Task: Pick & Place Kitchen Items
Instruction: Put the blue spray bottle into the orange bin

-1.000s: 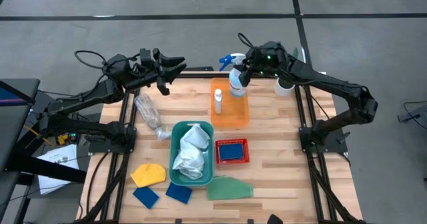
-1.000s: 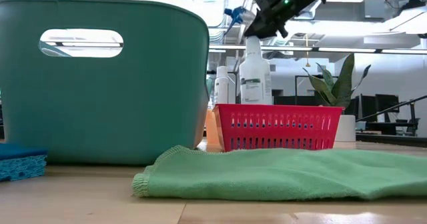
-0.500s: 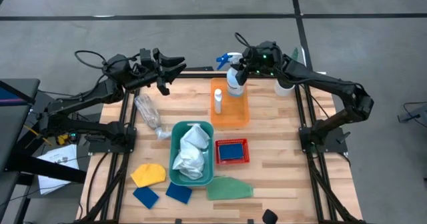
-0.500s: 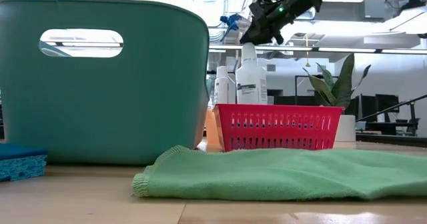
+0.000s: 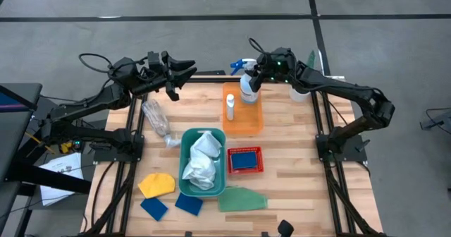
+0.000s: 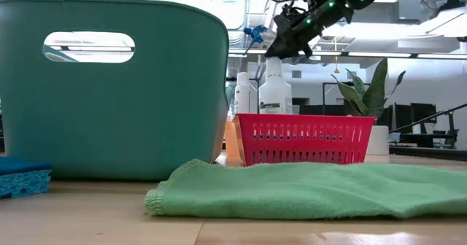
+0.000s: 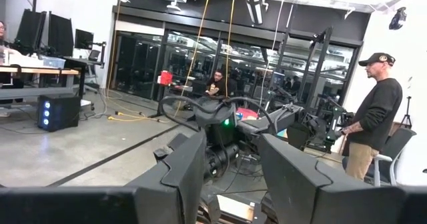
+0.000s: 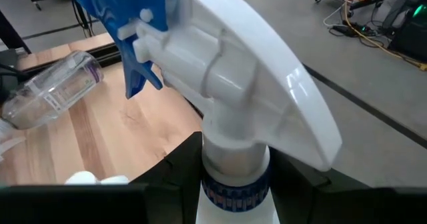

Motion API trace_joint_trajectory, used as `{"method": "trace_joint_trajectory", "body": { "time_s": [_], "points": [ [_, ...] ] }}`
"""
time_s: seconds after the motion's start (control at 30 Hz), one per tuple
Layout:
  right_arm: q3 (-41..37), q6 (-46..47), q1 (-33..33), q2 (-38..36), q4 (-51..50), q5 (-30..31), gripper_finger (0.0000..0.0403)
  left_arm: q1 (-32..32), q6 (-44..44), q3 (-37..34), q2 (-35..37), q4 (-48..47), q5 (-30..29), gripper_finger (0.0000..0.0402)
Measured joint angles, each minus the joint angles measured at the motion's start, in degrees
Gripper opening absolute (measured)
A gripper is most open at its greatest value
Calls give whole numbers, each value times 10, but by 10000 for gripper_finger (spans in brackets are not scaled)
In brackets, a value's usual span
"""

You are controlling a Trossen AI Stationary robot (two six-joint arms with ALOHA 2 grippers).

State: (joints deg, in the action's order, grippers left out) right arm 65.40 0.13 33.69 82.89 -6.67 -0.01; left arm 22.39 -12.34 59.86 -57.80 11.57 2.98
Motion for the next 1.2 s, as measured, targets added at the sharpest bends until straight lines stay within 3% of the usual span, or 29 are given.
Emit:
{"method": "trace_joint_trajectory", "body": {
  "time_s": [1.2],
  "points": [
    [-3,5,8,33,27,-11,128,0,-1,0,0,0,0,140]
  ]
}}
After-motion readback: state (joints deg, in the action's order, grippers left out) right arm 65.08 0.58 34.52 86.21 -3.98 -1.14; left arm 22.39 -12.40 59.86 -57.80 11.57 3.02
